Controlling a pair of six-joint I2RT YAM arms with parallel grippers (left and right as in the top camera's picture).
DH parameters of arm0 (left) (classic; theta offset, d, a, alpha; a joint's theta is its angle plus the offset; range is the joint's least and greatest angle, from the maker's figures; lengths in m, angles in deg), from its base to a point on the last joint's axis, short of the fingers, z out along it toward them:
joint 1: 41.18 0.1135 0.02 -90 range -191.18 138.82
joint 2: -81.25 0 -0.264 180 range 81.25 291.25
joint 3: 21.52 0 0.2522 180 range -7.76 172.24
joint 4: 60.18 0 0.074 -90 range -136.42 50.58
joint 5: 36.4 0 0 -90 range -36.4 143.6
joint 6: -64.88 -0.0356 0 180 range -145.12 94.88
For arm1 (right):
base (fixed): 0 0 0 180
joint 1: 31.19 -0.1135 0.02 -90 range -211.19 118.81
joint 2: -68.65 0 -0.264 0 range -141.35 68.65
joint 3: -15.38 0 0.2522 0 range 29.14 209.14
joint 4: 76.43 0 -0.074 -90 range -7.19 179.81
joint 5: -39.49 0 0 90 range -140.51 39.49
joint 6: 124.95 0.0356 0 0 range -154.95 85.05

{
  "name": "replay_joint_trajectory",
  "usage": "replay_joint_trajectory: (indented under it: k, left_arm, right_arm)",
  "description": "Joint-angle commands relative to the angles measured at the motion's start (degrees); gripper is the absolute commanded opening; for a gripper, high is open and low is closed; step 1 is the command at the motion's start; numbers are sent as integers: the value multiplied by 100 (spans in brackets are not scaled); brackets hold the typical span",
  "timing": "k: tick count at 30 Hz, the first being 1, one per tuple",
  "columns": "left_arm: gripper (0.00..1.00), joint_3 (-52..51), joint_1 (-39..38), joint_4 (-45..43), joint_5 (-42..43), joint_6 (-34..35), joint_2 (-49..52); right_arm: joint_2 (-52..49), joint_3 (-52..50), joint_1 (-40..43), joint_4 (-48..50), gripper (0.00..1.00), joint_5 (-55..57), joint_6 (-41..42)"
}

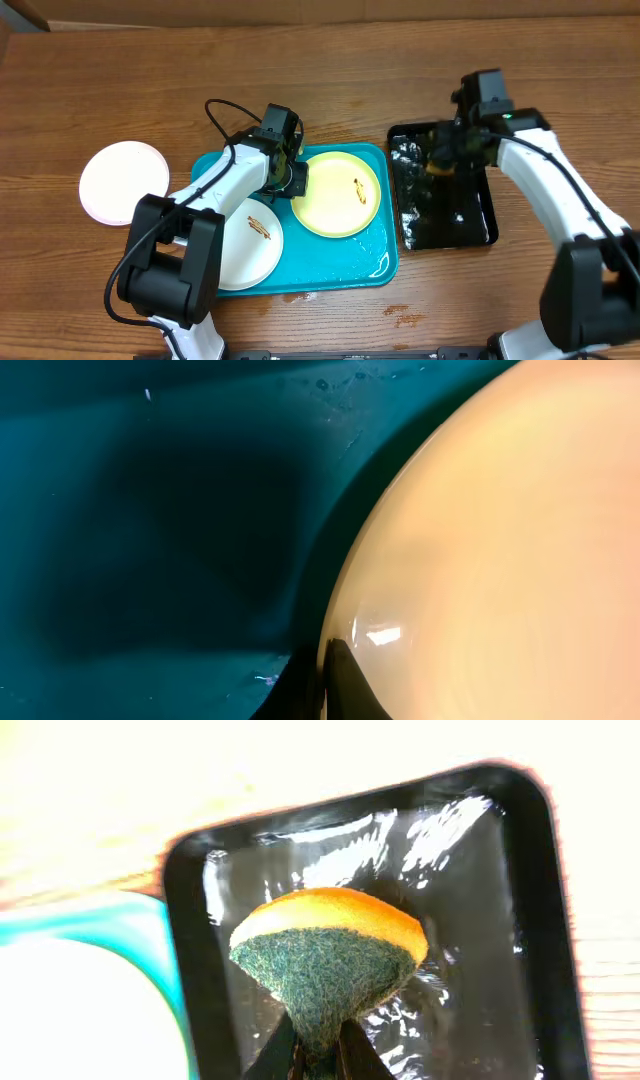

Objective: Clean dirty plates on tray and stack at the side
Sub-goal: 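Grasp the sponge in the water with the right gripper and wet it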

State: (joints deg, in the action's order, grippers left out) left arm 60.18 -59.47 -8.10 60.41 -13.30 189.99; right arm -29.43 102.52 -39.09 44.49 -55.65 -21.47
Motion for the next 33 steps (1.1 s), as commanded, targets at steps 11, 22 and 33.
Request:
replay_joint_trajectory:
  k: [11, 22, 33]
  left_arm:
    - [4, 92, 79, 50, -450, -479, 74]
    - [4, 92, 79, 46, -452, -634, 74]
    - [4, 92, 79, -42, -448, -625, 74]
  right_arm:
    - [122, -44, 9, -680, 4, 116, 11]
    - [13, -63, -39, -531, 4, -267, -13]
    - [-13, -63, -39, -208, 4, -203, 31]
